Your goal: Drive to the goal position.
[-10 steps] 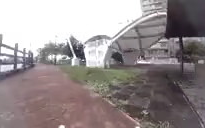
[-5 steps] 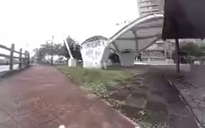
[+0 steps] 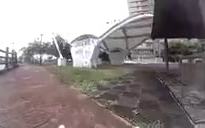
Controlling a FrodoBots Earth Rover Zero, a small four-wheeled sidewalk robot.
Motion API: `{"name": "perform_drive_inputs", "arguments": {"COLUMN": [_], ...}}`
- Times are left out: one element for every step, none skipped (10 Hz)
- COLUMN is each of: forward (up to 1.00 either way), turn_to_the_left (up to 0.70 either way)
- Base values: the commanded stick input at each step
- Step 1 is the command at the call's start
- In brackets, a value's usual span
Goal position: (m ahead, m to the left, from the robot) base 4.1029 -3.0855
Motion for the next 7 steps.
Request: {"name": "perform_drive_inputs", "arguments": {"forward": [0.00,0.00,0.00,0.00,0.00,0.00,0.00], "turn_to_the_left": [-0.55,-0.72,-0.89,-1.00,-1.00,-1.00,-1.00]}}
